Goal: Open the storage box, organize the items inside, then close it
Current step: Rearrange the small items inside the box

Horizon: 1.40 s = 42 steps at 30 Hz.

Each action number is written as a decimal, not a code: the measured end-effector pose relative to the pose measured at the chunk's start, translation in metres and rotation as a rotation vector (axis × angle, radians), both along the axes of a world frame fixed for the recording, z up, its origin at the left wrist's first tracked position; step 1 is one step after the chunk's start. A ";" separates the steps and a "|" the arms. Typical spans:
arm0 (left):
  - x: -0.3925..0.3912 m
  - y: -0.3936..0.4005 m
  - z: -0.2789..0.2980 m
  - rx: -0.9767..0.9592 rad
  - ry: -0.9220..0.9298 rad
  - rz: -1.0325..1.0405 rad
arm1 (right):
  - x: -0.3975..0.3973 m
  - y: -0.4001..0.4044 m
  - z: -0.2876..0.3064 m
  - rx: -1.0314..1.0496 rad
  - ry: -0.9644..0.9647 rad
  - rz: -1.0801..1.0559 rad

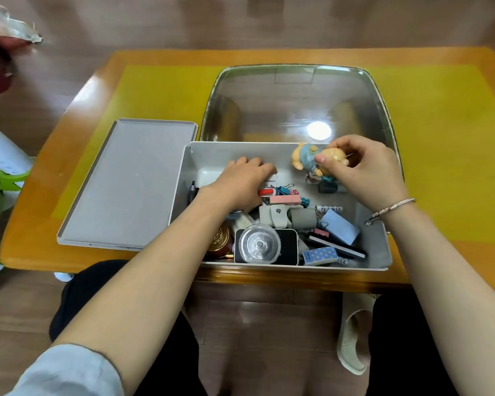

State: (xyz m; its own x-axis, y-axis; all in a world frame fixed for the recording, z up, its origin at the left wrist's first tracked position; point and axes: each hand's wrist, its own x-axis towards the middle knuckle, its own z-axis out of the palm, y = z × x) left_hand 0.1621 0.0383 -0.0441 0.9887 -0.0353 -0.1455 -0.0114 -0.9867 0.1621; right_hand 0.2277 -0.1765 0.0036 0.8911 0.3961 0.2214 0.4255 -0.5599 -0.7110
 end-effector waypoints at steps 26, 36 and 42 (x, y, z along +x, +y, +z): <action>-0.022 -0.011 0.056 -0.285 0.168 0.037 | 0.006 -0.009 0.005 0.126 -0.009 0.025; 0.012 -0.033 0.022 -0.097 0.447 -0.007 | 0.001 -0.005 0.007 0.090 -0.014 0.043; 0.005 -0.033 0.029 -0.132 0.494 -0.004 | -0.004 -0.003 0.010 0.061 -0.014 0.063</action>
